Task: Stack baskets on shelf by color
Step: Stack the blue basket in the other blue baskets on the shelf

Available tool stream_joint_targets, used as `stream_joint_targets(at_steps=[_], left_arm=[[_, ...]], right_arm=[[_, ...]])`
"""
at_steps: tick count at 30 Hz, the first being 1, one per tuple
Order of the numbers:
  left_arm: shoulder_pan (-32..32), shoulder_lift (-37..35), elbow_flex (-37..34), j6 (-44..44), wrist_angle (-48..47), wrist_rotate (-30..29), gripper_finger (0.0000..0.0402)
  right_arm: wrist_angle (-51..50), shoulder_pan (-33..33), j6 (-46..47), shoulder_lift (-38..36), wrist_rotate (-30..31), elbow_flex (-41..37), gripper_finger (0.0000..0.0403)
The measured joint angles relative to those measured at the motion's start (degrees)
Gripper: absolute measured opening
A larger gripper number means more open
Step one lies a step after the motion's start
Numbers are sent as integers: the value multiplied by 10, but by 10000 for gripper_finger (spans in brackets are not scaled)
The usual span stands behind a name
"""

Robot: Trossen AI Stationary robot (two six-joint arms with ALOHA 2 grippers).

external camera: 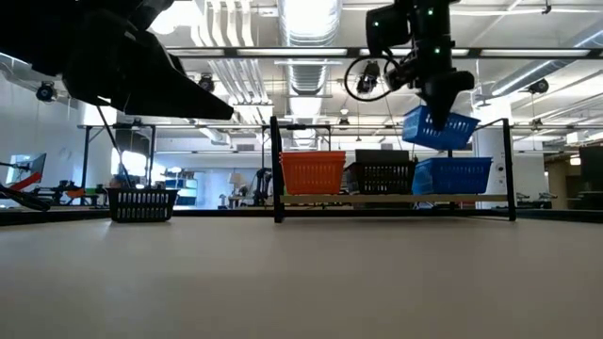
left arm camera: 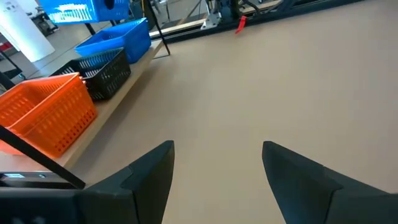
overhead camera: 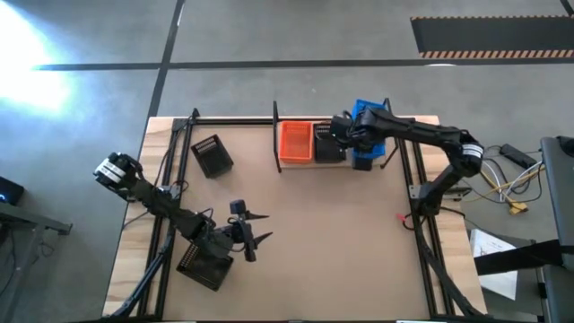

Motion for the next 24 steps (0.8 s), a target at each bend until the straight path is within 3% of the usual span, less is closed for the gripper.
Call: stream_joint_targets(at_steps=[24], left_arm=[[0,0,2,0,-1,3,228]], right_arm=[[-67,1,-8,83,-9,-1,9]])
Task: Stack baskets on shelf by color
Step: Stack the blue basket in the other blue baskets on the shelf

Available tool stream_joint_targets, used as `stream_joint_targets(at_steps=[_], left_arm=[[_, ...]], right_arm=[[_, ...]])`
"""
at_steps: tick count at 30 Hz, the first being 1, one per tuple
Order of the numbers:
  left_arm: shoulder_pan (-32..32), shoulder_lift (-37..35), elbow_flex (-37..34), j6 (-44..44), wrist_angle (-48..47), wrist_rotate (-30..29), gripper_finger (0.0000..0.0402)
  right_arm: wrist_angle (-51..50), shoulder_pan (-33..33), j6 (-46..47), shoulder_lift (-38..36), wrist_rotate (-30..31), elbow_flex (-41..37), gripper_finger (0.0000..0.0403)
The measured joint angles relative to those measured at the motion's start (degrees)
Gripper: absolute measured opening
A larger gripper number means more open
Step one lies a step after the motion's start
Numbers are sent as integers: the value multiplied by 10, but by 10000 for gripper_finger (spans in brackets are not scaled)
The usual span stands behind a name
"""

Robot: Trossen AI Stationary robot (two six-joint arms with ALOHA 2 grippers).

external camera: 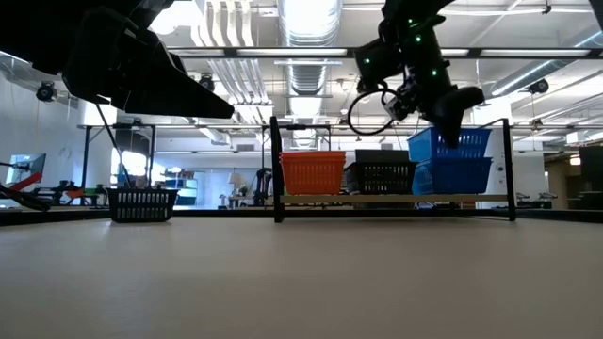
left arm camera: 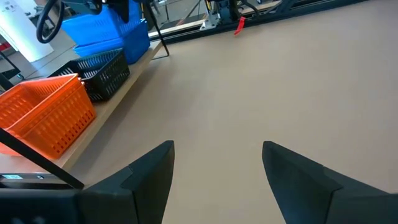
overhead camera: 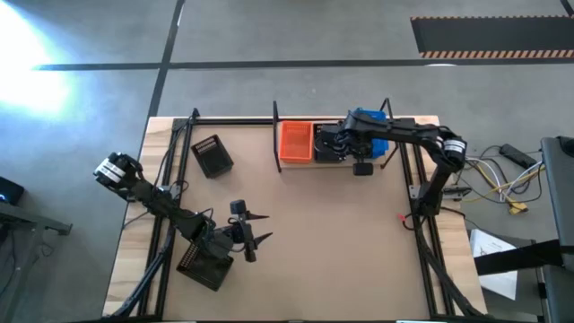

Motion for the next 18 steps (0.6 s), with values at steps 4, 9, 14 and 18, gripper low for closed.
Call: stream_joint_targets(at_steps=[4,9,14,18], left_arm=[[0,0,0,0,0,0,228],[0,0,0,-1,0,1,228],[0,0,0,-1,0,3,228],[0,0,0,-1,0,14,228]], right_arm=[[0,0,0,4,0,0,9],[0,0,5,8,0,0,14],[0,0,10,8,1,0,52],[0,0,12,8,1,0,89]])
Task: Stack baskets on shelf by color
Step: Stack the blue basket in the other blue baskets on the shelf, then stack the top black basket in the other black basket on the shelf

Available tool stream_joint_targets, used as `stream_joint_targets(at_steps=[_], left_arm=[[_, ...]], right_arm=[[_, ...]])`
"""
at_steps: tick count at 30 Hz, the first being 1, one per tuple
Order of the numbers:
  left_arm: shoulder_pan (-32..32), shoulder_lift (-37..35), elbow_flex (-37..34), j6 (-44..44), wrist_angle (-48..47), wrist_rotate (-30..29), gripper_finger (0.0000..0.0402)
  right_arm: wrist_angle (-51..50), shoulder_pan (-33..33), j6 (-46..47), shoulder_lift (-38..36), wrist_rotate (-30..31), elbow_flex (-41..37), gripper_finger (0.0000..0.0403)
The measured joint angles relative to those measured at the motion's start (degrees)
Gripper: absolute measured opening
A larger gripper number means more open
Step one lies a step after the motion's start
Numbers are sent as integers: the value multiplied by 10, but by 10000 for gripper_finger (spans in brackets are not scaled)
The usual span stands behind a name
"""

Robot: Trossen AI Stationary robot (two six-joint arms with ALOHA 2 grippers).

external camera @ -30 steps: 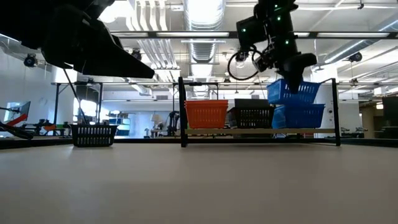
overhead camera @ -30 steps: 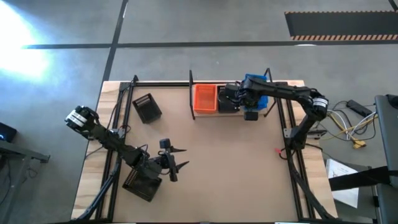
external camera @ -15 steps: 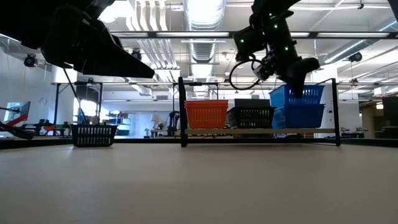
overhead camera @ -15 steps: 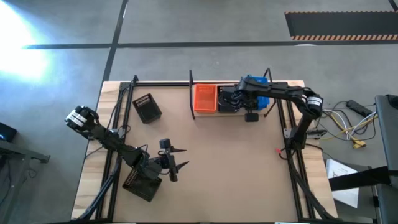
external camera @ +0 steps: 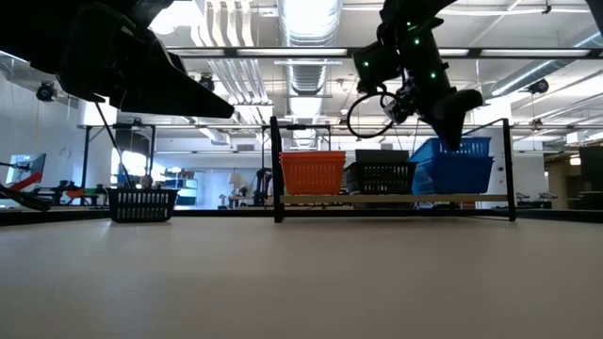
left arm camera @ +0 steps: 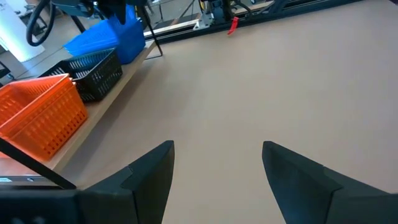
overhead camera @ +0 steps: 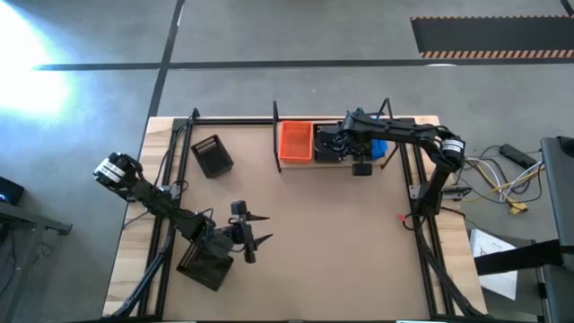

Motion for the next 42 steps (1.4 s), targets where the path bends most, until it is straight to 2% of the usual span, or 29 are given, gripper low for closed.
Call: stream_joint_targets(at_steps=[8,14,19,22,24,28,31,33,35,38,42], left_arm=[[0,0,0,0,0,1,228],[0,0,0,0,0,1,228],[0,0,-1,0,0,1,228],[-2,0,-1,2,-1,-6,228],[-4,-2,-1,1,-13,-30,228],[-7,-39,14,-58,-138,-68,228],[1,-101,38,-181,-326,-73,228],[10,-144,55,-274,-469,-66,228],[27,-184,62,-353,-586,-38,228],[69,-240,53,-421,-692,32,228],[163,-295,25,-435,-743,103,228]], right_arm=[[1,0,20,-25,-17,0,128],[43,3,69,-77,-71,-3,120],[226,54,112,-161,-151,-66,96],[380,131,153,-215,-152,-142,79],[488,194,177,-242,-140,-202,67],[711,338,221,-261,-72,-320,48],[861,442,236,-244,22,-392,37],[948,502,243,-220,105,-430,32],[1028,551,248,-189,190,-458,28],[1127,602,258,-133,289,-477,23],[1222,633,265,-50,328,-478,18]])
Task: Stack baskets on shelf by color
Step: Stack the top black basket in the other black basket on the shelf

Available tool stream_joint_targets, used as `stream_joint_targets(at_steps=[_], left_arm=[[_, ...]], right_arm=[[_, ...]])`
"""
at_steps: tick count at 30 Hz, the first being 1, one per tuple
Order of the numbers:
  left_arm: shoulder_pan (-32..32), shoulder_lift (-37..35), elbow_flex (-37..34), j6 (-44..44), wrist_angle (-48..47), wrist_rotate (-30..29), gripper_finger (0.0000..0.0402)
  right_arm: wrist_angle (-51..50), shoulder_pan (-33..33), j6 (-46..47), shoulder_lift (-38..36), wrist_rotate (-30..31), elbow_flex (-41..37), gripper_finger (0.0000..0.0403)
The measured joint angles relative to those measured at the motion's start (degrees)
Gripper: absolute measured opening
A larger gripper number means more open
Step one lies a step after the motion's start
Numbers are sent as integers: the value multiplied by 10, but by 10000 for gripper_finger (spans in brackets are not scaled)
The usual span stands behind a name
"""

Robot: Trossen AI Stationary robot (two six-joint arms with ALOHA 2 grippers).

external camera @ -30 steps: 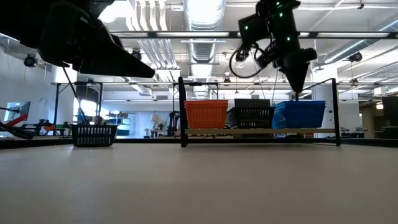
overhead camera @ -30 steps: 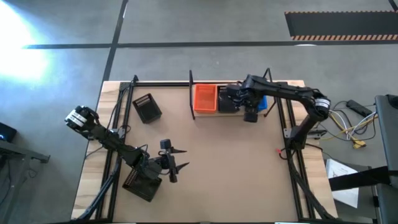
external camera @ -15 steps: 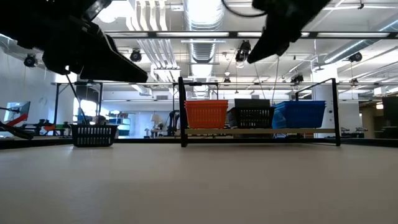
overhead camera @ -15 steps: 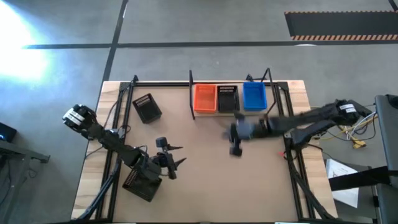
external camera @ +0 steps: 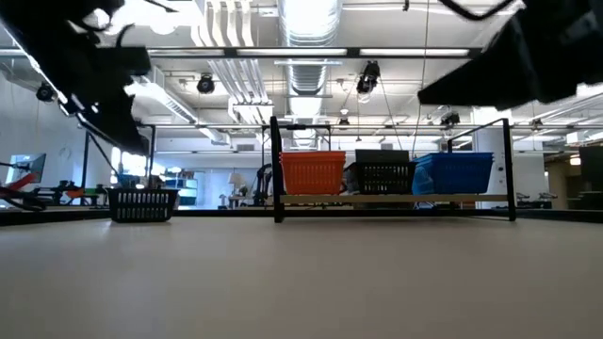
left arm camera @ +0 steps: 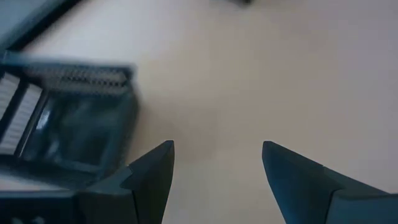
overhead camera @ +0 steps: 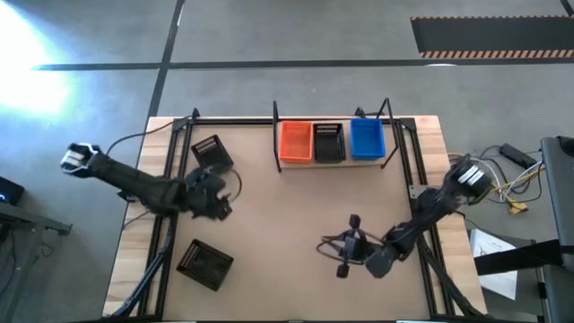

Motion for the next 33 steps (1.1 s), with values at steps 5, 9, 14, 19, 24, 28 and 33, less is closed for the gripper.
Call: stream_joint_targets(at_steps=[5,9,14,19,24,28,33], left_arm=[[165,-20,-24,93,3,66,228],[288,2,-35,175,7,105,228],[372,50,-36,269,37,116,222],[389,112,-35,345,111,156,176],[380,171,-22,364,128,159,88],[342,184,-10,363,129,177,12],[242,171,3,366,128,265,3]], right_arm=[[110,3,3,100,2,6,18],[118,7,3,147,2,31,18],[112,9,-31,162,1,59,18],[113,22,-78,132,1,68,18],[112,45,-106,101,1,68,18],[111,62,-118,89,1,68,18],[108,68,-110,93,1,67,18]])
